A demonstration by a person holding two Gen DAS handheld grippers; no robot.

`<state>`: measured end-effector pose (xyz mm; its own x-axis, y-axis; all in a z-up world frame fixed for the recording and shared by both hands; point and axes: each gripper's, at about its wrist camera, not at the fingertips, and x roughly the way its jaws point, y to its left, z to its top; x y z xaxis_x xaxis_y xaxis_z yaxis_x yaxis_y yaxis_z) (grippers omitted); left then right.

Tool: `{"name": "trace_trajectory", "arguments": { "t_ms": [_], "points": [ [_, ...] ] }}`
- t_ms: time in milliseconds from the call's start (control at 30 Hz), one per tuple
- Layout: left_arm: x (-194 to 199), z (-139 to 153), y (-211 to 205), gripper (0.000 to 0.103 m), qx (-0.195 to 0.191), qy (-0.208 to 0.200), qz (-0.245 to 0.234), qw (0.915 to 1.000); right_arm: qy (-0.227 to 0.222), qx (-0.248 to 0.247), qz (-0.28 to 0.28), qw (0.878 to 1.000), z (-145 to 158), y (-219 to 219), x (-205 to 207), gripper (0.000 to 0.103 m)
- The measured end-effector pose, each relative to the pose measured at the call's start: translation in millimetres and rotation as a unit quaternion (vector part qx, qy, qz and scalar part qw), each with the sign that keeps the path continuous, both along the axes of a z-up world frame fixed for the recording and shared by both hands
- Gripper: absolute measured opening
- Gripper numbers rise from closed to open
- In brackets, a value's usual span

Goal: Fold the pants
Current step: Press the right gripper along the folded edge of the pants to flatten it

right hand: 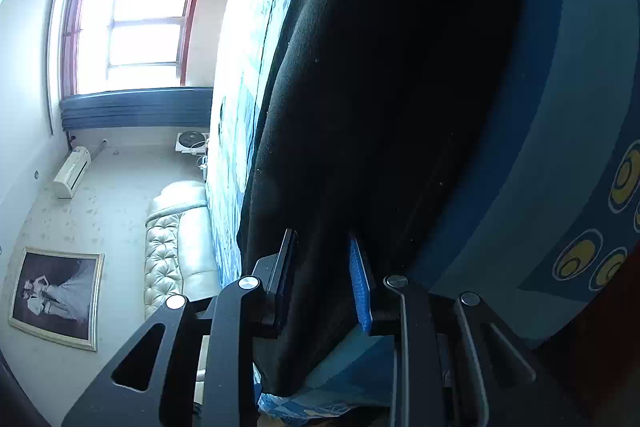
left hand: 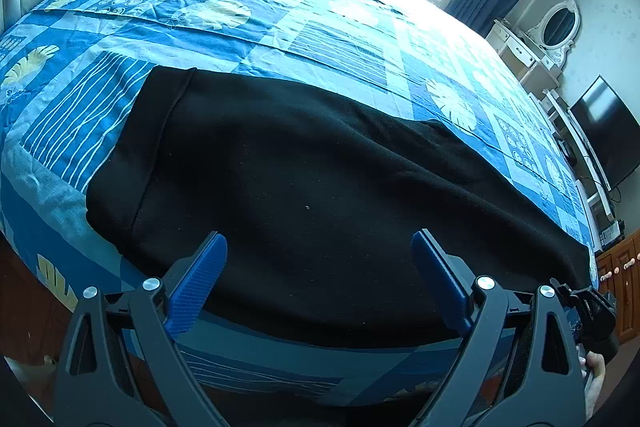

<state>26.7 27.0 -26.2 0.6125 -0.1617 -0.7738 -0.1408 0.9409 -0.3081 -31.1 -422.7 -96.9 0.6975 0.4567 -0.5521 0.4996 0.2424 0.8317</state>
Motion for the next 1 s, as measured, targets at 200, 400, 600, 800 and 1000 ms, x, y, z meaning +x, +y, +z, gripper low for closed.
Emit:
{"name": "trace_trajectory", "arguments": {
  "t_ms": [200,400,600,800,1000],
  "points": [
    [-0.9,0.4,-3.1,0.093,0.000,0.001,-0.004,1.0000,0.001,-0.042,0.010,0.999,6.6,6.5,4.2,0.008],
    [-1.1,0.0,-10.7,0.093,-0.003,0.003,-0.015,0.9999,-0.013,-0.057,0.011,0.998,10.6,13.6,-20.9,0.007],
    [-2.2,0.5,-15.7,0.093,0.005,0.002,-0.023,0.9997,-0.022,-0.032,0.005,0.999,-1.5,13.8,-20.0,0.008],
    [-1.8,0.9,-12.4,0.093,-0.002,0.003,-0.017,0.9998,-0.028,0.000,0.024,0.999,-0.2,41.4,-13.1,0.022],
    [-1.9,3.1,-14.3,0.093,-0.001,0.001,-0.021,0.9998,-0.025,0.000,0.064,0.998,-3.3,74.9,7.0,0.025]
  ]
}}
